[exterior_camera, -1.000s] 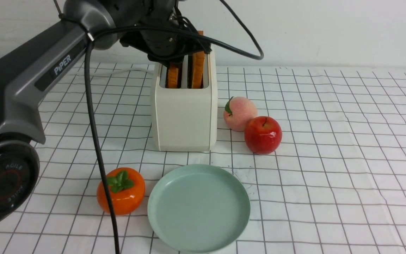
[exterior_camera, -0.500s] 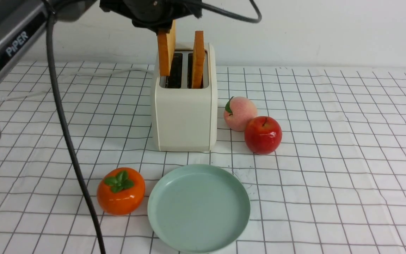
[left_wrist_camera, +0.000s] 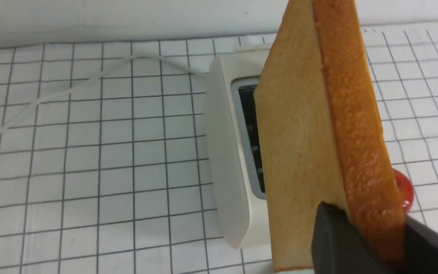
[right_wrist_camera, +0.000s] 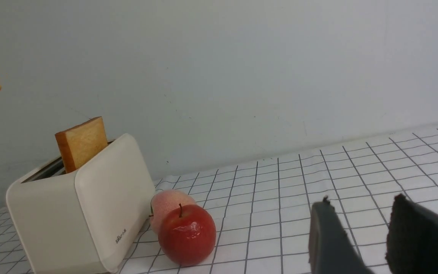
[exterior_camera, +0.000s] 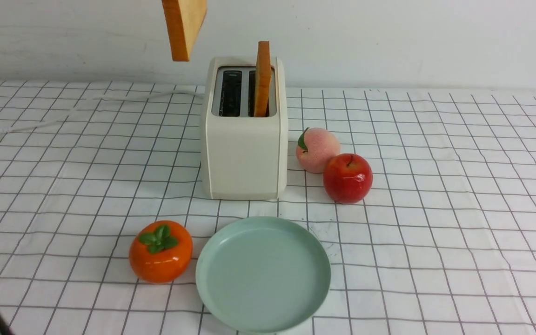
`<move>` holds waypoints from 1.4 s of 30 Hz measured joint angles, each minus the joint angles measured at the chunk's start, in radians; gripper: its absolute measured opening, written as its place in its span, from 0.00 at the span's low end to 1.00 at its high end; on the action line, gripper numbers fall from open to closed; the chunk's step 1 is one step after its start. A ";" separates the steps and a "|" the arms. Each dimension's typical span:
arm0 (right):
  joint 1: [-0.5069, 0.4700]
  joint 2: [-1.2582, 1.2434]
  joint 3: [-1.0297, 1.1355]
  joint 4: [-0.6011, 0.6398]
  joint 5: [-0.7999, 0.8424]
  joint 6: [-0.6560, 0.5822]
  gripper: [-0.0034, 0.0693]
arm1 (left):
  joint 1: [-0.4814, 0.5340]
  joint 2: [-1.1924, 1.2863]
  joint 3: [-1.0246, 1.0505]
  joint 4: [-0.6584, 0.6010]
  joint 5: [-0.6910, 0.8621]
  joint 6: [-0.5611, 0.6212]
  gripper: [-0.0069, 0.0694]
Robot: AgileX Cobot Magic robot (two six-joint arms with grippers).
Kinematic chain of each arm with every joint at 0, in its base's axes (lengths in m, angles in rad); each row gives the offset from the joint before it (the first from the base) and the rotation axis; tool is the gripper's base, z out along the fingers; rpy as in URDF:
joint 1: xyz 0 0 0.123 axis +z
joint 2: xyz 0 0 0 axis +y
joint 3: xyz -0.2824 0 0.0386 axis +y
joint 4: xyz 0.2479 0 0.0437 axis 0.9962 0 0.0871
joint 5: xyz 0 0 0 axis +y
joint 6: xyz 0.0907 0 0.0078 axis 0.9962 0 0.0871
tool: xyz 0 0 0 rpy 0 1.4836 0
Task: Take toasted bread from bread machine on white checkered table place on plate.
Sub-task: 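Place the slice of bread on the plate with the left gripper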
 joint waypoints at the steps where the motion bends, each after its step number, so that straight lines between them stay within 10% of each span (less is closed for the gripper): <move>1: 0.000 0.000 0.000 0.000 0.000 0.000 0.38 | 0.000 -0.026 0.024 -0.019 0.000 0.009 0.22; 10: 0.000 0.000 0.000 0.000 0.000 0.000 0.38 | 0.000 -0.350 0.562 -0.242 -0.078 0.046 0.22; 21: 0.000 0.000 0.000 0.000 0.000 0.000 0.38 | 0.000 -0.645 1.252 -0.476 -0.575 0.085 0.22; 42: 0.000 0.000 0.000 0.000 0.000 0.000 0.38 | 0.091 -0.479 1.350 -1.178 -0.590 0.622 0.22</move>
